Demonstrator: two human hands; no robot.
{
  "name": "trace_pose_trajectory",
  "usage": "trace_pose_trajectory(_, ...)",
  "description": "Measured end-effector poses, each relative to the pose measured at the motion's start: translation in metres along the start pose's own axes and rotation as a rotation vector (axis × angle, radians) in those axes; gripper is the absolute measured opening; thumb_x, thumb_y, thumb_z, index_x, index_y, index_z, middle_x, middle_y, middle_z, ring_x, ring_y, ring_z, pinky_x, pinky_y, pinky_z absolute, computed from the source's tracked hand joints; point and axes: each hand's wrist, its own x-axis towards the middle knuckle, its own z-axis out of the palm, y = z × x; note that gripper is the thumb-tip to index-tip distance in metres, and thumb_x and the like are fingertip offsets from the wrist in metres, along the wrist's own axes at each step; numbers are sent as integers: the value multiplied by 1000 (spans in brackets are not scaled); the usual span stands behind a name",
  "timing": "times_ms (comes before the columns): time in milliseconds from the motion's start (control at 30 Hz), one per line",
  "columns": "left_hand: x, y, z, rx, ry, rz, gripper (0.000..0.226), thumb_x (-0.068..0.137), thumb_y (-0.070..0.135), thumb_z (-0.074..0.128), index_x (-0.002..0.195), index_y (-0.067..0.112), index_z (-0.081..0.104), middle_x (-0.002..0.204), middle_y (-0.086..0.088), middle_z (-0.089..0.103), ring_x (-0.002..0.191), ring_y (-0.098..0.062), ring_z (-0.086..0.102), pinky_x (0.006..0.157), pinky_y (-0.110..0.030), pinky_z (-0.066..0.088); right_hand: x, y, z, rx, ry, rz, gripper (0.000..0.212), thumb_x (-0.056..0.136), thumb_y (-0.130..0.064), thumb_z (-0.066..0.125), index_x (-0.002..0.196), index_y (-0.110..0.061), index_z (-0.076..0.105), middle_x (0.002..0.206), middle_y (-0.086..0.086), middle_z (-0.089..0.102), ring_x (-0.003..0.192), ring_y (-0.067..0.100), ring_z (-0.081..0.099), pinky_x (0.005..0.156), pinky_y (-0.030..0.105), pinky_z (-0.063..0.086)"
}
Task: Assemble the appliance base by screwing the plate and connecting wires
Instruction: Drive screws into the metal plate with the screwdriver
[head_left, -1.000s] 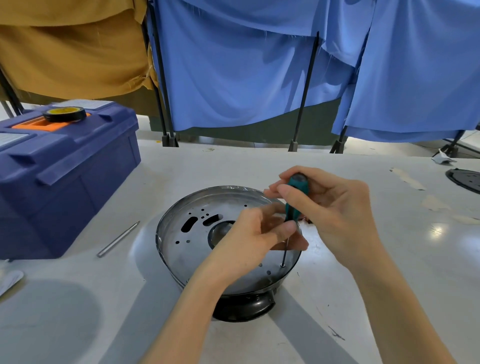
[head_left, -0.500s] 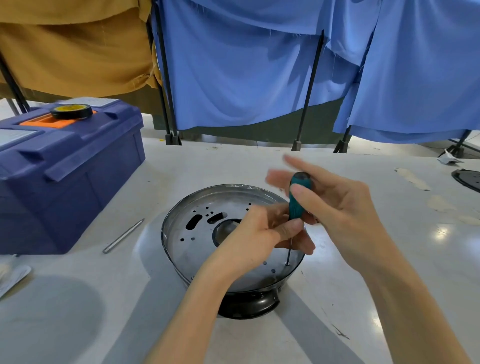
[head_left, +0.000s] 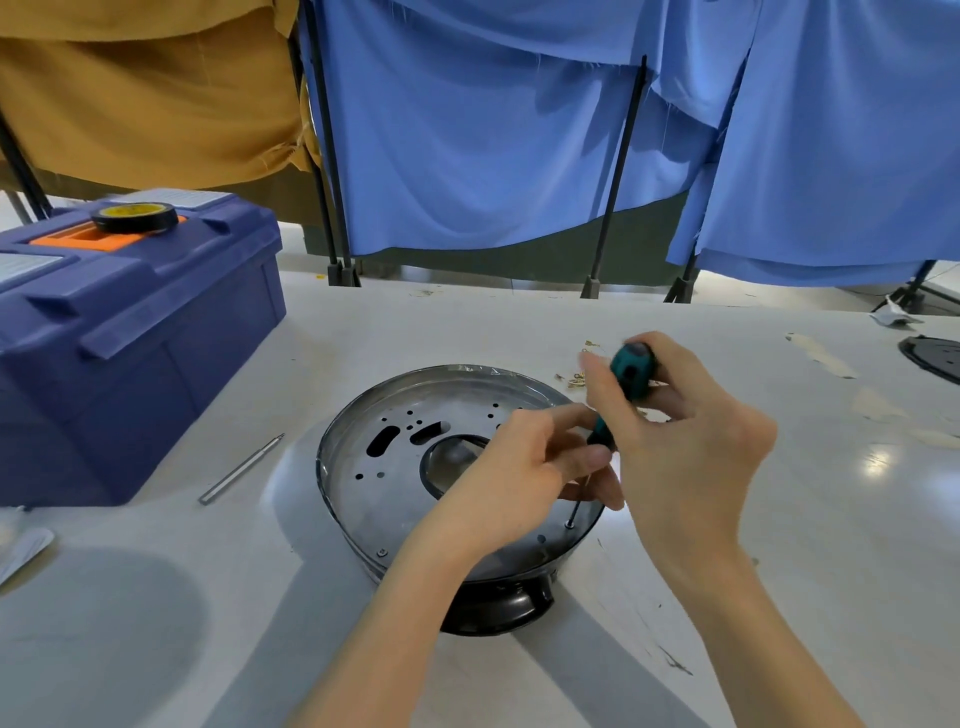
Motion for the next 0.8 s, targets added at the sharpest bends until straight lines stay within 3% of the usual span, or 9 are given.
trace_pose_trajectory(100,-3,1,-4,-35,18,-21,21,100,-1,44,106,7,63,78,-7,71,80,-19,71,82,-28,58,16,4,-11,441,-479,219,44,81,-39,67,123,-26,65,103,-9,74,92,13,73,82,33,60)
trace_pose_trajectory(167,-5,3,-5,-32,6,-25,25,100,-2,43,102,11,64,75,-4,72,82,-20,72,84,-28,57,24,7,-17,570,-642,199,45,86,-28,62,130,-21,60,112,-6,72,99,14,72,83,24,57)
trace_pose_trajectory(267,-7,3,-4,-40,3,-22,23,100,1,45,102,14,65,80,-6,74,86,-21,73,85,-28,57,28,5,-20,556,-606,161,25,85,-17,65,110,-13,69,96,0,75,90,16,74,75,22,58)
trace_pose_trajectory(333,-6,3,-2,-53,21,-18,12,98,9,55,106,12,64,86,-10,75,87,-23,73,86,-29,57,25,2,-17,491,-532,166,16,83,-18,71,99,-17,71,85,1,74,81,19,75,72,30,61)
trace_pose_trajectory(400,-5,2,-2,-41,42,-18,15,96,15,59,109,10,63,85,-8,75,84,-22,74,85,-29,57,21,-2,-13,381,-463,149,10,83,-20,76,91,-22,70,76,2,71,71,22,74,69,38,62)
trace_pose_trajectory(500,-2,3,-2,-30,25,-21,13,98,13,54,103,16,66,80,0,74,78,-13,72,76,-22,56,11,-7,-4,130,-276,55,11,84,-27,76,86,-21,68,65,3,65,58,22,67,66,41,58)
trace_pose_trajectory(633,-1,5,-1,-64,-8,-41,30,100,5,47,96,25,69,86,6,74,83,-12,71,74,-20,55,-4,-16,10,-196,51,-130,22,84,-28,74,88,-7,70,60,5,62,50,23,55,54,32,52)
trace_pose_trajectory(700,-3,5,-4,-63,3,-46,29,100,5,47,95,21,70,87,2,74,84,-15,71,75,-23,57,-1,-15,8,-156,-22,-111,23,84,-33,73,93,-11,72,62,-1,63,52,18,57,58,31,53)
trace_pose_trajectory(800,-5,4,-11,-71,0,-60,23,103,5,41,102,0,64,84,-9,73,84,-22,72,84,-33,58,15,-8,-5,286,-440,164,29,88,-36,68,115,-27,71,84,-13,75,80,7,71,81,26,57)
